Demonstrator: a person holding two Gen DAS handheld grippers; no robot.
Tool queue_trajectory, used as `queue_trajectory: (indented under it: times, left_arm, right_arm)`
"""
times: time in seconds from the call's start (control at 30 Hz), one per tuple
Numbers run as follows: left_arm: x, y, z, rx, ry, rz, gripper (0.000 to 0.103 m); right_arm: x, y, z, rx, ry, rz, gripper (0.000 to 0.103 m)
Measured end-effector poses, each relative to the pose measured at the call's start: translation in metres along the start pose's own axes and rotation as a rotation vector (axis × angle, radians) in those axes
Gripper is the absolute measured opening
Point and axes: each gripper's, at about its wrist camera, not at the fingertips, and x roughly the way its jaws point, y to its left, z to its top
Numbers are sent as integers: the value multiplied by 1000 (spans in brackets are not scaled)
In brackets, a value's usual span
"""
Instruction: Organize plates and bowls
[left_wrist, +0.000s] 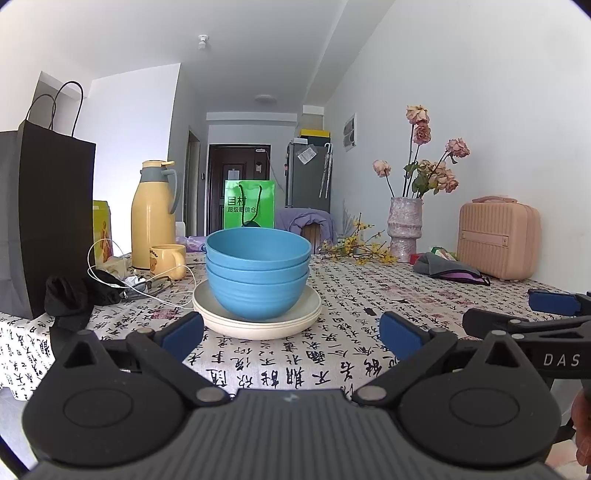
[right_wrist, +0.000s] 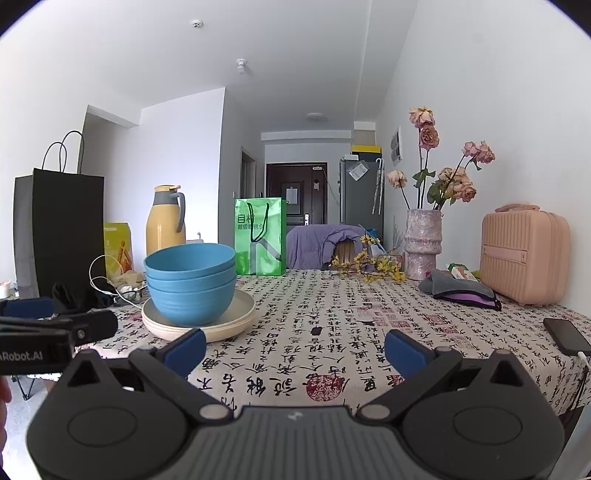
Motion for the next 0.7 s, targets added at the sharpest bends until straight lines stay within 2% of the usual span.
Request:
queue_trajectory:
  times: [0.7]
  left_arm:
    - [0,-1,1,11,-9,-6,103]
  right_arm:
    - [9,5,-1,-3,23,30,103]
